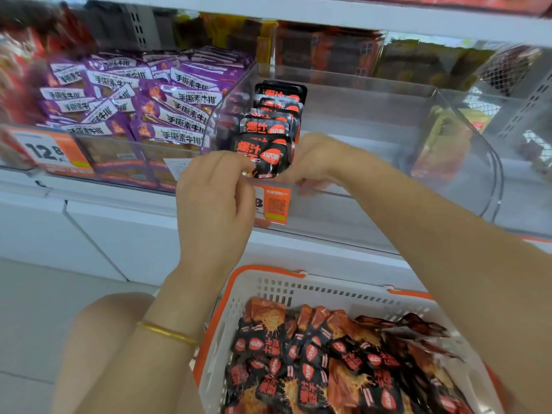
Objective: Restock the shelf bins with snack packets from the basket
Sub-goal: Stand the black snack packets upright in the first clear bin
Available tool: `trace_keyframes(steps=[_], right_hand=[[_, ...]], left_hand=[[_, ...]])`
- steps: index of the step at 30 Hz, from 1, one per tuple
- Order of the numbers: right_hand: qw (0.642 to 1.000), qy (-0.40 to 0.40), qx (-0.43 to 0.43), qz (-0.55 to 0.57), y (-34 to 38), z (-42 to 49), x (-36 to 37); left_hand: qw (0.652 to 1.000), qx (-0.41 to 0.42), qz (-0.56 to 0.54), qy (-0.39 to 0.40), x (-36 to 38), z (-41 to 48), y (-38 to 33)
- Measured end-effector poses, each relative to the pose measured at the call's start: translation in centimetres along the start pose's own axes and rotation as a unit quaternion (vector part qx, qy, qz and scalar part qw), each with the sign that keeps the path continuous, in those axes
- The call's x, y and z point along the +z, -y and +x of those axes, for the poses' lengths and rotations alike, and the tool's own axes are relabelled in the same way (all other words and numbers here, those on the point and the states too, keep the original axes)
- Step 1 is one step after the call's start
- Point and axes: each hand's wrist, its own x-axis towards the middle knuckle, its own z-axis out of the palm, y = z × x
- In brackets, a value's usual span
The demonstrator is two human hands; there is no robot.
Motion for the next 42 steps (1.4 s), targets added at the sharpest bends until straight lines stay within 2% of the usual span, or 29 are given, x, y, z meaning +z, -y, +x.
trace_keyframes(steps=[2, 3, 5, 6, 8, 10, 11, 14, 15, 18, 22, 25, 29, 32, 34, 36, 37, 39, 41, 42], right_hand=[[0.995, -0.081, -0.052, 0.023, -0.9, -3.4, -1.3], [0.989, -0.101, -0.083, 0.076, -1.5, -5.6, -1.6], [0.974, -0.050, -0.090, 0.203, -3.5, -9.5, -0.2], [0.975, 0.005, -0.061, 0.214, -5.0, -10.5, 1.5], [0.987, 0.107, 0.028, 0.114, -9.3, -10.6, 6.8], [0.981, 0.161, 0.076, -0.075, -14.7, -9.3, 12.5], [0.968, 0.186, 0.084, -0.149, -17.0, -9.1, 15.1], [0.917, 0.283, 0.112, -0.258, -22.2, -9.8, 21.4], [0.904, 0.291, 0.109, -0.293, -22.9, -10.4, 22.8], [0.906, 0.210, 0.067, -0.360, -23.5, -10.7, 24.3], [0.906, 0.198, 0.041, -0.371, -23.8, -10.7, 23.7], [0.906, 0.160, 0.012, -0.392, -23.5, -11.6, 24.6], [0.920, 0.123, -0.003, -0.372, -22.7, -11.9, 24.6], [0.965, 0.010, 0.032, -0.261, -21.0, -11.2, 22.6], [0.988, -0.075, 0.085, -0.110, -19.3, -10.4, 20.3], [0.979, -0.117, 0.147, 0.075, -17.7, -9.7, 17.6], [0.961, -0.129, 0.168, 0.177, -17.0, -9.5, 16.4], [0.894, -0.126, 0.201, 0.380, -15.7, -9.8, 14.3], [0.819, -0.091, 0.222, 0.522, -14.9, -10.2, 13.0], [0.794, -0.077, 0.226, 0.559, -14.7, -10.4, 12.5]], left_hand=[[1.000, 0.006, -0.013, -0.009, -0.7, -1.3, -1.2], [1.000, 0.004, -0.030, 0.003, -0.8, -2.2, -1.8], [0.996, -0.010, -0.055, 0.069, -0.4, -4.4, -2.6], [0.991, -0.018, -0.056, 0.119, 0.1, -5.5, -2.9], [0.971, -0.031, -0.048, 0.234, 1.4, -7.1, -3.1], [0.949, -0.031, -0.029, 0.314, 2.6, -8.1, -3.3], [0.942, -0.025, -0.016, 0.335, 3.1, -8.6, -3.3], [0.923, -0.010, 0.019, 0.384, 4.4, -9.5, -3.1], [0.918, -0.005, 0.025, 0.396, 4.7, -9.7, -3.0], [0.906, -0.004, 0.048, 0.421, 5.2, -10.0, -3.2], [0.899, -0.010, 0.047, 0.435, 5.3, -10.0, -4.0], [0.896, -0.014, 0.039, 0.441, 5.3, -10.0, -4.4], [0.888, -0.016, 0.047, 0.458, 5.3, -10.0, -4.4], [0.878, -0.004, 0.064, 0.475, 5.1, -10.2, -4.4], [0.864, -0.014, 0.056, 0.501, 5.3, -10.5, -4.1], [0.840, -0.028, 0.028, 0.540, 5.6, -10.9, -3.8], [0.826, -0.031, 0.021, 0.562, 5.7, -11.0, -3.8], [0.805, -0.028, 0.025, 0.592, 5.6, -11.2, -4.0], [0.823, 0.021, 0.056, 0.564, 5.2, -11.0, -4.5], [0.841, 0.044, 0.058, 0.536, 5.1, -10.8, -4.7]])
